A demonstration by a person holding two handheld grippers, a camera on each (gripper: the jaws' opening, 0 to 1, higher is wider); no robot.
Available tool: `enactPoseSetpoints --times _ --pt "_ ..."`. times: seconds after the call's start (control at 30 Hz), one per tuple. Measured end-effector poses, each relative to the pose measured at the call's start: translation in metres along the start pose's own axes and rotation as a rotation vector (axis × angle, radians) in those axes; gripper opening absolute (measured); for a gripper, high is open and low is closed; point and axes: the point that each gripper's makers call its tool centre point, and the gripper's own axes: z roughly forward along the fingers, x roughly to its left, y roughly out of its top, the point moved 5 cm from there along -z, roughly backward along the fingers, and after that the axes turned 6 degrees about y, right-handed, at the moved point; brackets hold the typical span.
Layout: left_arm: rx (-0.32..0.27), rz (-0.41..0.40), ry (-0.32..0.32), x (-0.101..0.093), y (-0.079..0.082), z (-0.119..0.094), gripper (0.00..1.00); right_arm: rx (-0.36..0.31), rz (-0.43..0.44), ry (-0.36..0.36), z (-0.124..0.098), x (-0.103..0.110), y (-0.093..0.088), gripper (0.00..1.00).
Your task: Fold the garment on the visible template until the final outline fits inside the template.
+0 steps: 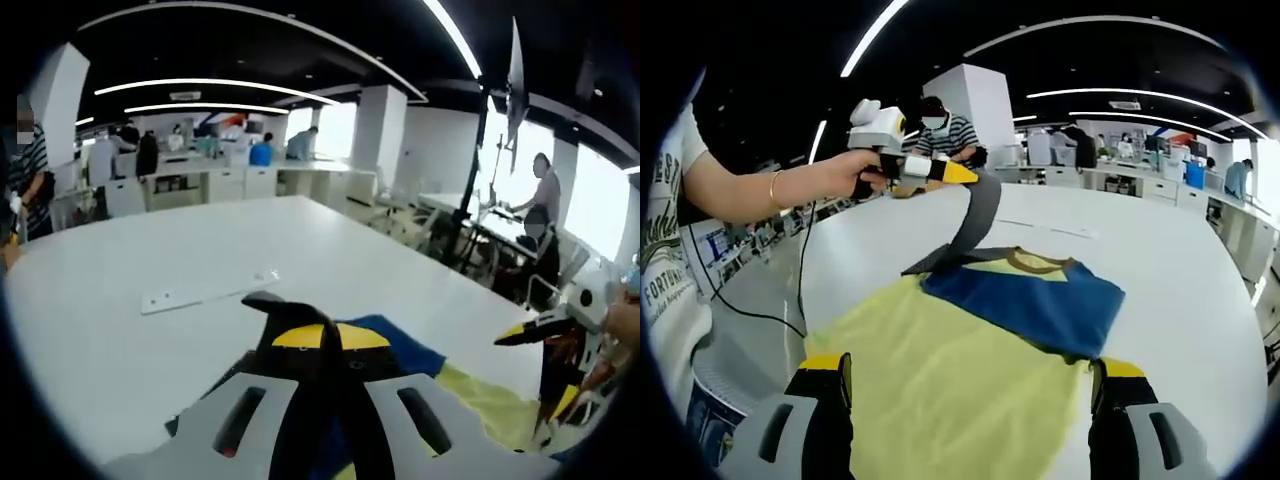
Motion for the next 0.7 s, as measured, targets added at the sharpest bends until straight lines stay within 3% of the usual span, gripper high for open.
enactPoseSetpoints --times 0.7 --pt "0.011 -0.009 -0.064 -0.031 0.001 0.038 0.00 0.036 0.012 0.002 -0.004 0.002 -0.014 0.97"
